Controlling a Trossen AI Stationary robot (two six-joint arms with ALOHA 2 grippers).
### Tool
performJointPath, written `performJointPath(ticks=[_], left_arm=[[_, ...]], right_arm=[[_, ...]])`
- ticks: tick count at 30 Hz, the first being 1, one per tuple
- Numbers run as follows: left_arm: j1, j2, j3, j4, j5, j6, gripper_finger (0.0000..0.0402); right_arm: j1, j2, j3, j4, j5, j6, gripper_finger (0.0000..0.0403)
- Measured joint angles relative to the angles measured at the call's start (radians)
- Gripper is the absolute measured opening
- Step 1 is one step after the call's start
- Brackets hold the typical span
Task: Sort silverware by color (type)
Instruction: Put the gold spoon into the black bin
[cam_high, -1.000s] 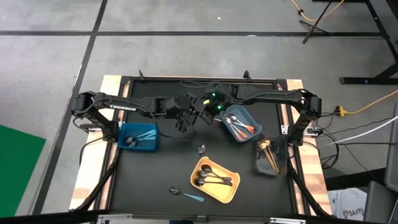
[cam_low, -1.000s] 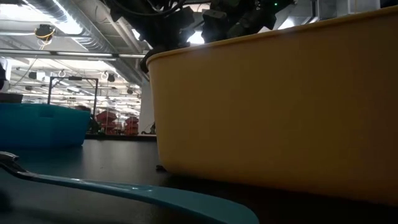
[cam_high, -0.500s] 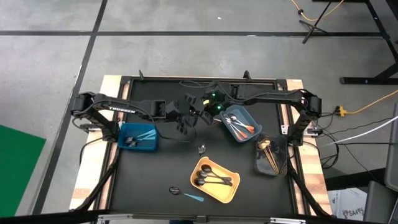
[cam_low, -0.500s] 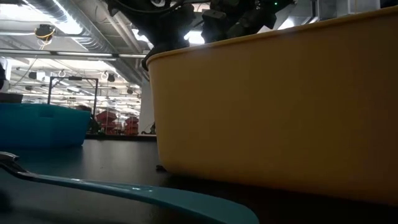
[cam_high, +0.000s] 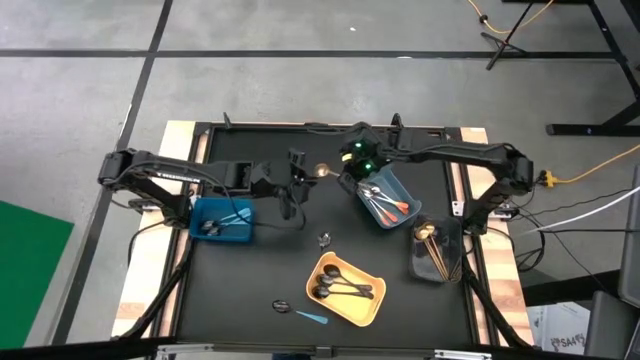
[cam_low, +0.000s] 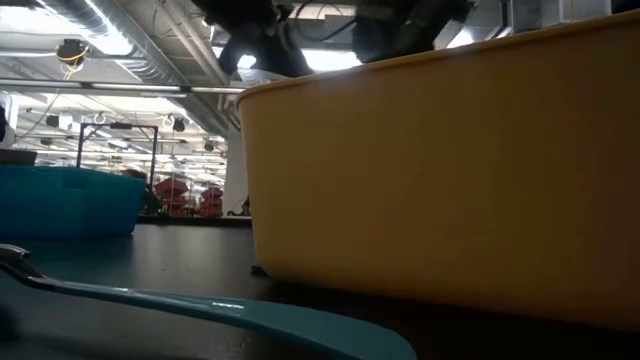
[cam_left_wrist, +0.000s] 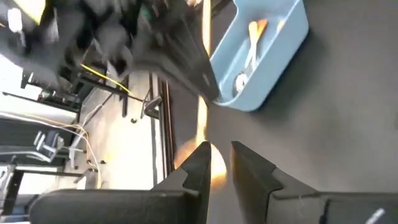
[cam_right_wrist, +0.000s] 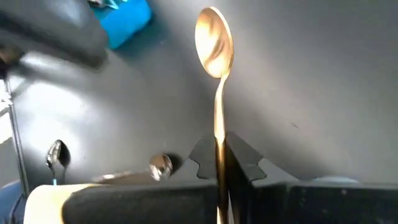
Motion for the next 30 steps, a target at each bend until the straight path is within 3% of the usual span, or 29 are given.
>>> performJointPath(ticks=[6,10,20,30], left_arm=[[0.000,-0.039,0.000,-0.083,0.000,-0.096,0.0054],[0.001,-0.040,0.000,-0.156,0.006,-0.180,0.0054],[-0.002,-0.035,-0.001,-0.238,0.158,-0.310,0.0054],[-0.075,-0.035,-0.001,-0.238,0.293,-0.496,0.0054]], right_arm=[[0.013,-0.104,0.000,-0.166,0.072,0.063,0.0000],[0.058,-0.176,0.000,-0.286,0.175,0.139,0.0000],[0.354,-0.261,0.000,-0.560,0.509,0.515,0.0000],[0.673,-0.257,0.000,-0.729,0.690,0.914,0.0000]])
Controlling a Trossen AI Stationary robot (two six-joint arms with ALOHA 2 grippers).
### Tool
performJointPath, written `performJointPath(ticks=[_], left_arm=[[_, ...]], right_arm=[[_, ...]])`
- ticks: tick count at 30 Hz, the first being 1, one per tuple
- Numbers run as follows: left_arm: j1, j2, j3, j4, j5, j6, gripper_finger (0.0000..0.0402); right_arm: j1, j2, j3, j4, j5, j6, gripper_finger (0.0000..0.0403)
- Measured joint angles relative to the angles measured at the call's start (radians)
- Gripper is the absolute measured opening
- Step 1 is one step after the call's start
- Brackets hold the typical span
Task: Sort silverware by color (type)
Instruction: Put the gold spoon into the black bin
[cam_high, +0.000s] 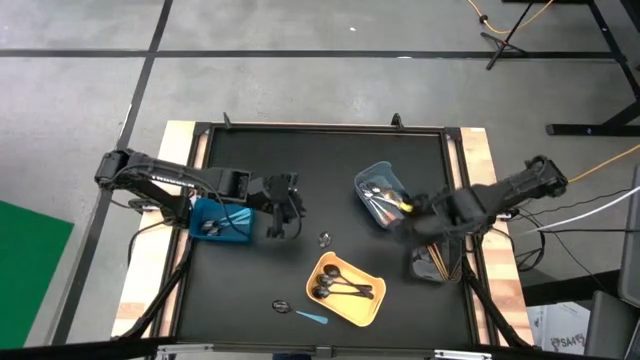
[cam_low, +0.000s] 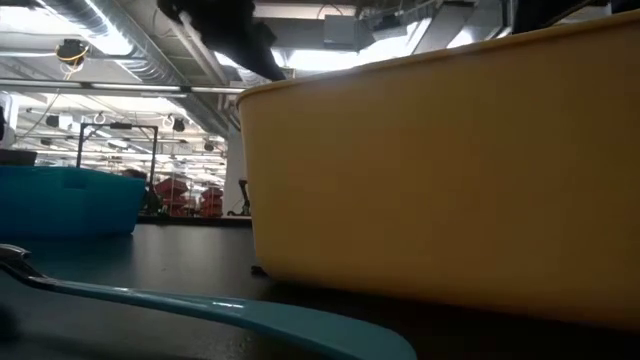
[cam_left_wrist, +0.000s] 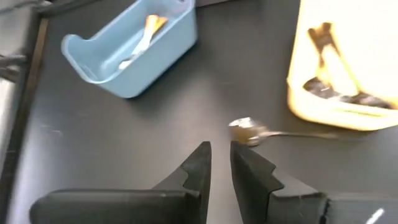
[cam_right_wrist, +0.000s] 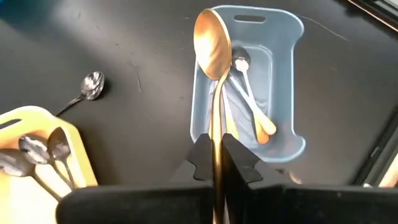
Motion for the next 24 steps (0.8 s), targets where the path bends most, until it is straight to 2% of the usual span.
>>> performJointPath(ticks=[6,15,24], left_arm=[[-0.078,0.000,0.000,0.000,0.027,-0.127,0.0054],[-0.174,0.000,0.000,0.000,0.025,-0.160,0.0054],[-0.202,0.000,0.000,0.001,0.023,-0.161,0.0054]], right_arm=[[0.187,0.000,-0.024,-0.055,0.080,0.228,0.0000],[0.406,0.000,-0.209,-0.053,0.080,0.559,0.0000],[0.536,0.001,-0.391,-0.043,-0.022,0.792,0.0000]])
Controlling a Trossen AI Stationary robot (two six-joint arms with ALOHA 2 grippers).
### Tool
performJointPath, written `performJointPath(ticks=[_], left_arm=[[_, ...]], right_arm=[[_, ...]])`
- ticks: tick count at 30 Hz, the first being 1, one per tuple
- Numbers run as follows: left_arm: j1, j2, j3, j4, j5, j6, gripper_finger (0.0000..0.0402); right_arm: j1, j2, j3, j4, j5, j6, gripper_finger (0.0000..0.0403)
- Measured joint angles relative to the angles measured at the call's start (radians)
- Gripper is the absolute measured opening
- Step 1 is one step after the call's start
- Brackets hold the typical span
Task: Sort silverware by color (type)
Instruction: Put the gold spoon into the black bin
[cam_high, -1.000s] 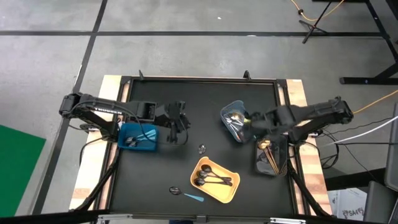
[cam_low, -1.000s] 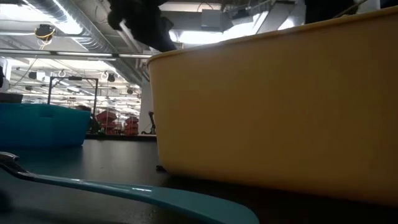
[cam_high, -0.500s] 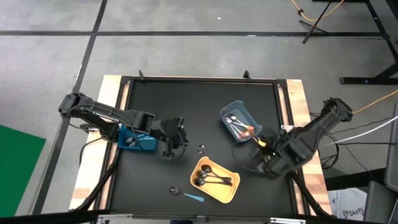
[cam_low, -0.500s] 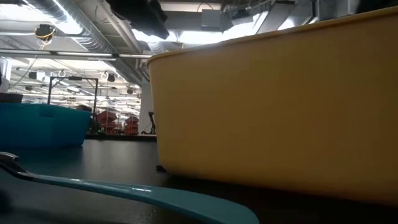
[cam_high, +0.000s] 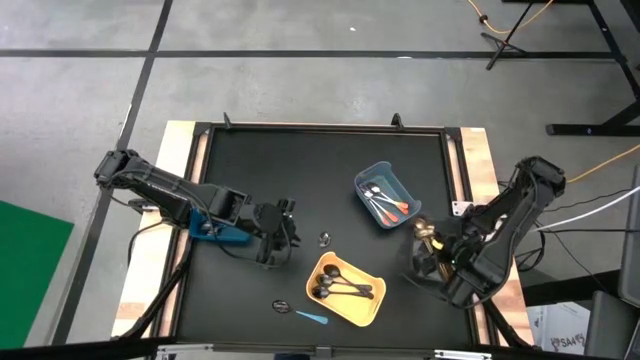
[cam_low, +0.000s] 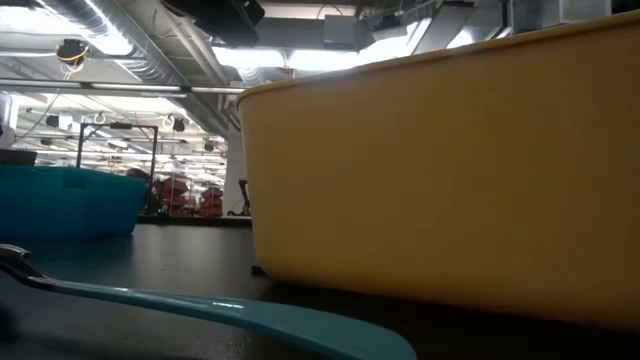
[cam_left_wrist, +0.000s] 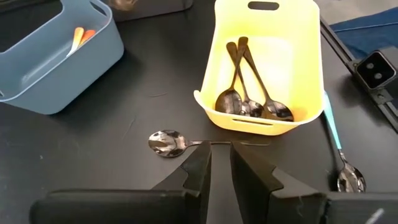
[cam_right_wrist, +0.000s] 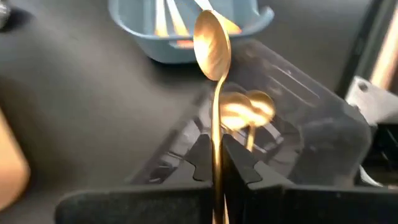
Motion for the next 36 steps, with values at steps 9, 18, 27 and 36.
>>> performJointPath(ticks=[9,18,27,36], left_arm=[[0.000,0.000,0.000,0.001,-0.008,-0.001,0.0054],[0.000,0.000,0.000,0.001,-0.008,-0.001,0.0054],[0.000,0.000,0.000,0.002,-0.008,-0.001,0.0054],[0.000,0.000,0.000,0.010,-0.008,-0.001,0.0054]], right_arm=[[0.058,0.000,-0.116,0.053,-0.112,0.099,0.0000],[0.055,0.000,-0.198,0.166,-0.118,0.099,0.0001],[0.055,0.000,-0.304,0.336,-0.119,0.099,0.0002],[0.055,0.000,-0.323,0.369,-0.119,0.099,0.0003]])
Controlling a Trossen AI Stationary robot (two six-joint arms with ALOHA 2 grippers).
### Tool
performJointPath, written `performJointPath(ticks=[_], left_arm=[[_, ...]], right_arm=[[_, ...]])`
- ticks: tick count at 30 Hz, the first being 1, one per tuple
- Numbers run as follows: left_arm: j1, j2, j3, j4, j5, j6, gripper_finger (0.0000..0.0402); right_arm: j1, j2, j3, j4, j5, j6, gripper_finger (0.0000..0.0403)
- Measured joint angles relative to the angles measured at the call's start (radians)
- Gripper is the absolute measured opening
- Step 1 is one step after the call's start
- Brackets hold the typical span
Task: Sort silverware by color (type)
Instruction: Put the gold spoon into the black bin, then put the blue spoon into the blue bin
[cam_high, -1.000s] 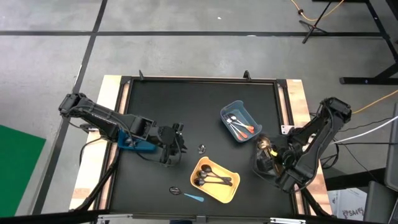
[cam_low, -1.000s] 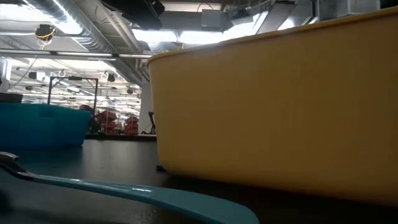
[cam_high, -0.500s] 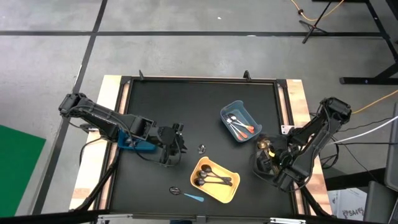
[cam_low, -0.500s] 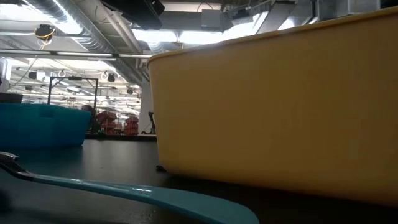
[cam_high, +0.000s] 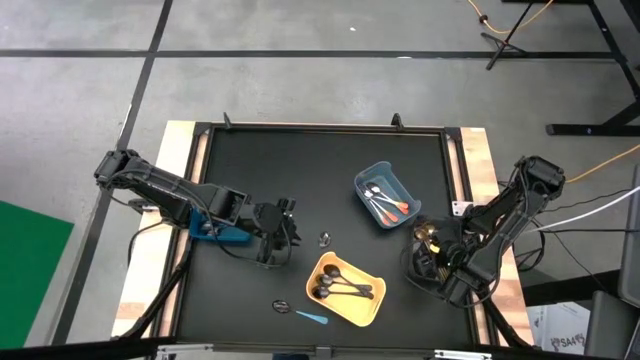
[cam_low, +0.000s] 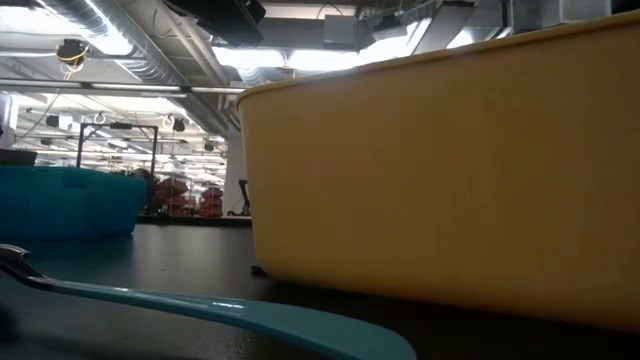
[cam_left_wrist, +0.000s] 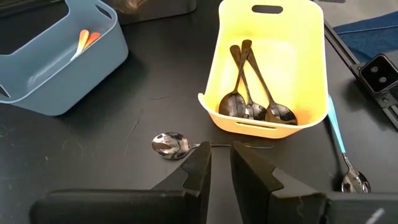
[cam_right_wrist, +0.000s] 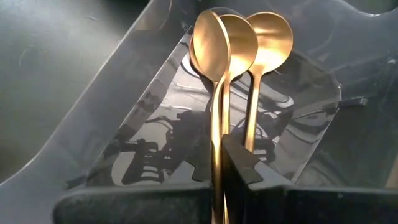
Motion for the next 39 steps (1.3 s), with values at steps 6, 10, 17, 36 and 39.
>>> performJointPath(ticks=[6,10,17,36,39], left_arm=[[0.000,0.000,0.000,-0.001,0.005,0.000,0.0054],[0.000,0.000,0.000,-0.001,0.008,0.000,0.0054],[0.000,0.000,0.000,-0.001,0.008,0.000,0.0054],[-0.122,0.009,-0.001,-0.005,0.037,-0.177,0.0054],[-0.172,0.026,-0.001,0.005,0.035,-0.181,0.0054]], right_arm=[[0.000,0.000,0.000,0.011,0.000,0.000,0.0003],[0.000,0.000,0.000,0.018,0.000,0.003,0.0003],[0.000,0.000,0.000,0.017,-0.006,0.005,0.0041],[0.000,0.000,0.000,0.044,-0.008,-0.004,0.0127],[0.000,0.000,0.000,0.059,-0.008,-0.005,0.0127]])
